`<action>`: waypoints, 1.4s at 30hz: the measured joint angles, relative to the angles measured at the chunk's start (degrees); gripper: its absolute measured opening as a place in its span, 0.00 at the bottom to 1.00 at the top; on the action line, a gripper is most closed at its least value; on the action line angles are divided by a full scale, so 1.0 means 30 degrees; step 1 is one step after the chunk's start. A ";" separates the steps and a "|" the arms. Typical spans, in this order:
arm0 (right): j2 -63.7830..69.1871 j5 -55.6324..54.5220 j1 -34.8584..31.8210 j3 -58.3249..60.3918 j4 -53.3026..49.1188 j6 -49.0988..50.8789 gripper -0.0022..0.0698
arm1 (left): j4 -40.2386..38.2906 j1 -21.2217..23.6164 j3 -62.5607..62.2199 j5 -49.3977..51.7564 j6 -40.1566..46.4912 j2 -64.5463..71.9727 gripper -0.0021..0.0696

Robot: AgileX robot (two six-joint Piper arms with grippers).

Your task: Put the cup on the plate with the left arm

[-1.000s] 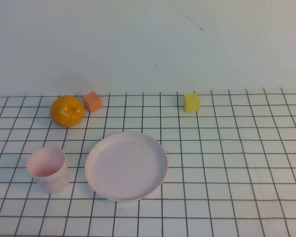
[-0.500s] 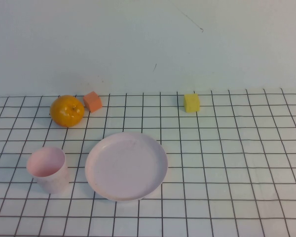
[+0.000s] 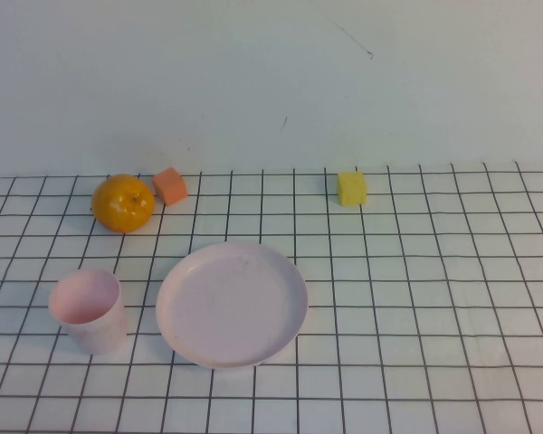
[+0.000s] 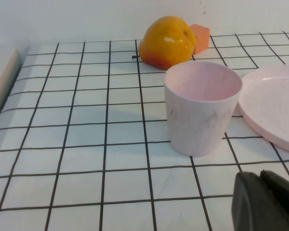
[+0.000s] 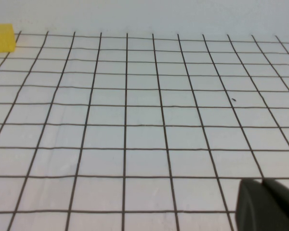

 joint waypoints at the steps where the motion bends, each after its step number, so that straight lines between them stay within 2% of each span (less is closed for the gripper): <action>1: 0.0000 0.0000 0.0000 0.0000 0.0000 0.0000 0.03 | 0.0000 0.0000 0.0000 0.0000 0.0000 0.0000 0.03; 13: 0.0000 0.0000 0.0000 0.0000 0.0000 0.0000 0.03 | 0.0000 0.0000 0.0114 -0.1214 0.0000 0.0000 0.03; 20: 0.0000 0.0000 0.0000 0.0000 0.0000 0.0000 0.03 | 0.0000 0.0000 0.0114 -0.5087 0.0000 0.0000 0.03; 31: 0.0000 0.0000 0.0000 0.0000 0.0000 0.0000 0.03 | 0.0000 0.0000 0.0114 -1.3991 0.0000 0.0000 0.03; 42: 0.0000 0.0000 0.0000 0.0000 0.0000 0.0000 0.03 | 0.0000 0.0000 0.0114 -1.5679 0.0000 0.0000 0.03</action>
